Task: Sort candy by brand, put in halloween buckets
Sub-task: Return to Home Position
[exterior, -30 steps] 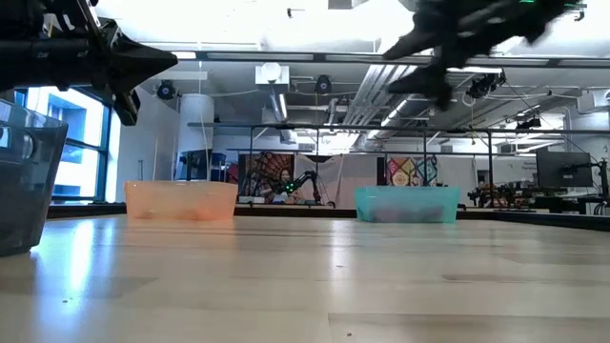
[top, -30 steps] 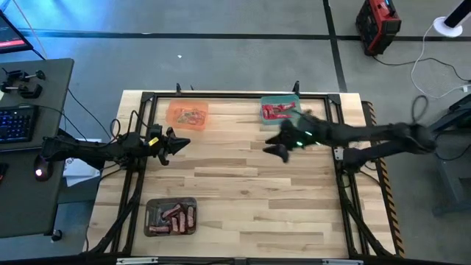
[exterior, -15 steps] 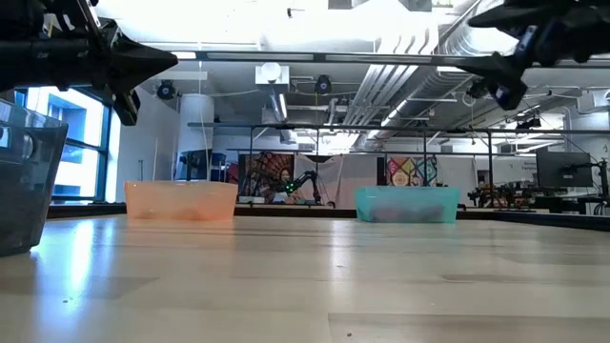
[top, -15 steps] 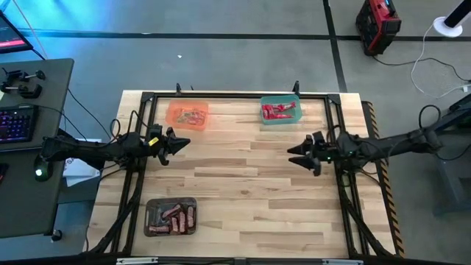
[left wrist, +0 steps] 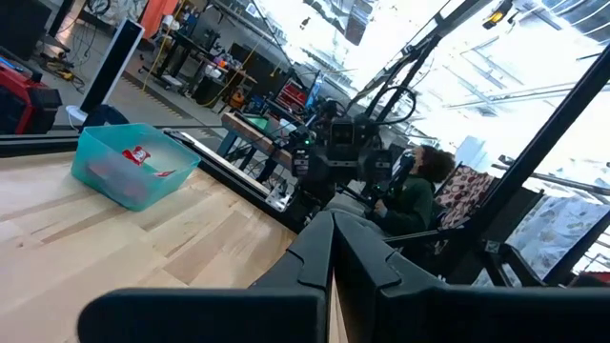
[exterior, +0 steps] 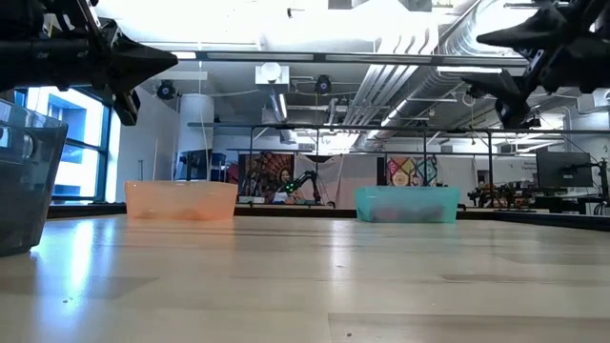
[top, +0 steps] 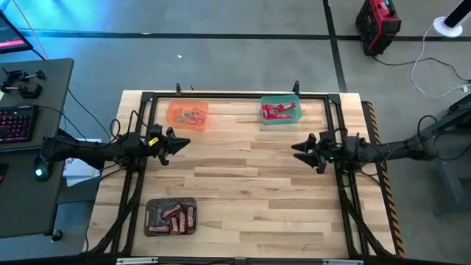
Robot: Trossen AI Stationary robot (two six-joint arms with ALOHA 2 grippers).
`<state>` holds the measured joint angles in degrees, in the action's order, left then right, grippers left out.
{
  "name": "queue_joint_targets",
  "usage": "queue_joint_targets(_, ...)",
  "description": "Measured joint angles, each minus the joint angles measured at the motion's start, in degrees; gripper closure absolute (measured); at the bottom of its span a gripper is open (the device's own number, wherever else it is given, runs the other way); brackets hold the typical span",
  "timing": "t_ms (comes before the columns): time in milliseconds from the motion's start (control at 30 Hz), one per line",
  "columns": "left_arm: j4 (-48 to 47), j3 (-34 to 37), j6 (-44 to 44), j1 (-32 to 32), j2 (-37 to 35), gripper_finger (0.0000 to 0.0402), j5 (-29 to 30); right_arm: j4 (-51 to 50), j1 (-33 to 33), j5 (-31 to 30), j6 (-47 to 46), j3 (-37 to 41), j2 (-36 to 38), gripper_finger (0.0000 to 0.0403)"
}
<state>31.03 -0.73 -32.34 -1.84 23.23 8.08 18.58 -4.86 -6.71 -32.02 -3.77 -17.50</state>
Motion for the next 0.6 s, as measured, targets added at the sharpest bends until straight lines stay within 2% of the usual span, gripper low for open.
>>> queue_joint_targets(133, 0.00, 0.00, 0.00, -0.01, -0.01, 0.0401, 0.00, -3.34, 1.50, 4.07, 0.26, 0.00, 0.04, 0.0174)
queue_joint_targets(233, 0.00, 0.00, 0.00, 0.00, 0.00, 0.0401, 0.00, -6.14, 1.61, 4.23, 0.98, 0.00, 0.02, 0.0184)
queue_joint_targets(600, 0.00, 0.00, 0.00, 0.00, 0.02, 0.0401, 0.00, -6.90, 1.61, 4.37, 2.55, 0.00, 0.02, 0.0249)
